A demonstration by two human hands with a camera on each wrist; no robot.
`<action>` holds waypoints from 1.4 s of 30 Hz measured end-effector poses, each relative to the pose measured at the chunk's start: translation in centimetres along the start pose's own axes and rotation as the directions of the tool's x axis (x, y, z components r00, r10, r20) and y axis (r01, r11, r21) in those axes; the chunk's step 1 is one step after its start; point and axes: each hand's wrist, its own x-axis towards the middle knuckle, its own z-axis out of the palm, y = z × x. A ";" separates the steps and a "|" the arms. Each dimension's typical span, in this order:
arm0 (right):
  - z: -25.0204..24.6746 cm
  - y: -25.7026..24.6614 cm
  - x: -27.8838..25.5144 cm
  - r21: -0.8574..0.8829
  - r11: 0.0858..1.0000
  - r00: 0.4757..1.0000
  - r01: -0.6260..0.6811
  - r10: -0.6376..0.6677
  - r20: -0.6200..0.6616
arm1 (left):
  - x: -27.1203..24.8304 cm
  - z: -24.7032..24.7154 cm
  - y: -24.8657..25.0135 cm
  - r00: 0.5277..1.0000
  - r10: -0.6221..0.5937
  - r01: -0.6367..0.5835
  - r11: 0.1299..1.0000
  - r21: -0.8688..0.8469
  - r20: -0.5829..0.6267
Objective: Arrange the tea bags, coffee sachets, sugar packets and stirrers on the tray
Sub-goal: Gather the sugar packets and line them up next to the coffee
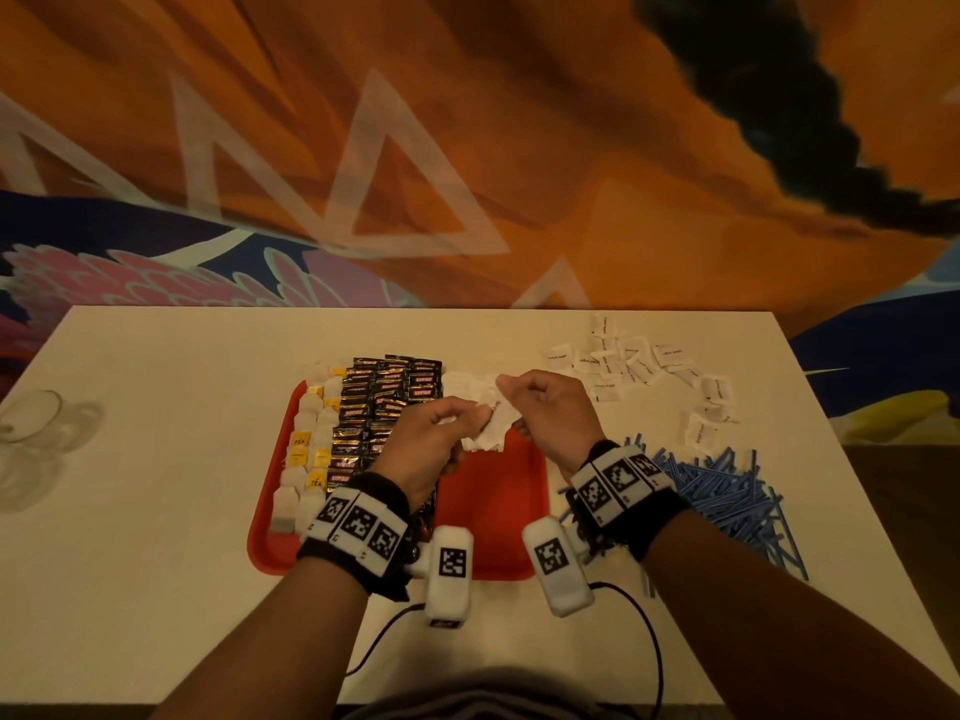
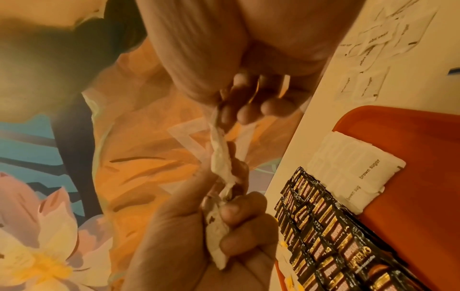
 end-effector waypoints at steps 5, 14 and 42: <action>0.1 0.8 -0.2 0.031 0.996 0.985 -0.086 0.081 0.153 | 0.3 0.3 -0.2 0.994 -0.097 0.083 0.970 -0.231 -0.051; 0.0 1.1 1.0 0.097 0.990 0.991 -0.100 0.090 0.094 | 0.4 0.1 -0.9 0.985 -0.170 0.161 0.959 -0.234 -0.019; 5.4 15.0 6.2 -0.400 0.850 0.914 -0.342 0.399 0.066 | 1.1 -6.9 -7.5 0.837 -0.414 0.365 0.910 -0.198 -0.357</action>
